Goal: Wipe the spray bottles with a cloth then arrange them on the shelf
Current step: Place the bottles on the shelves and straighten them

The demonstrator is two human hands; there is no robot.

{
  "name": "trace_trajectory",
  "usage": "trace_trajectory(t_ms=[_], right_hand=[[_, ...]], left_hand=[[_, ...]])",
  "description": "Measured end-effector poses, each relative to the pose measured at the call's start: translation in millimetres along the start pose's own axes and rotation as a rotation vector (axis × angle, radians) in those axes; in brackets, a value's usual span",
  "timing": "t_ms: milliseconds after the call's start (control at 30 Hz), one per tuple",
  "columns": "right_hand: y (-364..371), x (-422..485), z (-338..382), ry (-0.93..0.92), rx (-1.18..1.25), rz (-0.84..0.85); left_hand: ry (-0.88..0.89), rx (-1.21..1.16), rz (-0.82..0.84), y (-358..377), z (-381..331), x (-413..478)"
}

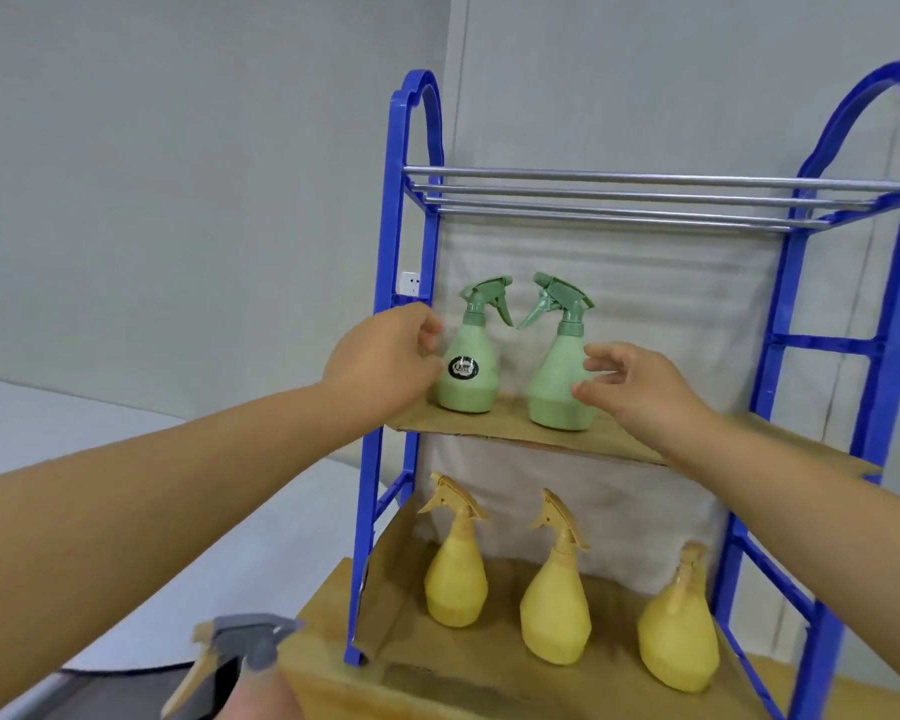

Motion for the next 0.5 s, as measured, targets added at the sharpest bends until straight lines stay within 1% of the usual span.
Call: trace_trajectory(t_ms=[100,200,300,367,433,500], right_hand=[[15.0,-28.0,17.0,-0.072,-0.107,-0.027],[39.7,-58.4,39.0,-0.149,-0.089,-0.008],[79.0,-86.1,52.0,-0.144,0.006,0.088],[109.6,-103.7,56.8,-0.143,0.04,0.163],[136.3,-121.4,59.1,-0.139,0.053,0.228],[156.7,-138.7,58.4,-0.122,0.045,0.287]], left_hand=[[-0.021,0.088,0.122,-11.6,13.3,-44.0],[-0.074,0.215,0.267,-23.0,38.3,-82.8],[-0.17,0.379,0.43,-26.7,73.0,-124.8],[-0.222,0.487,0.463,-26.9,98.0,-149.2],[-0.26,0.501,0.488,-22.5,119.2,-170.0],[-0.293,0.461,0.558,-10.3,134.6,-189.3]])
Point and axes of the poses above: each hand's wrist, its own x-axis towards the middle knuckle, its own y-axis out of the palm, z = x × y, the point moved 6 cm from there along x, towards the middle knuckle, and after that the axes turned 8 degrees about z, right-handed, at the moved point
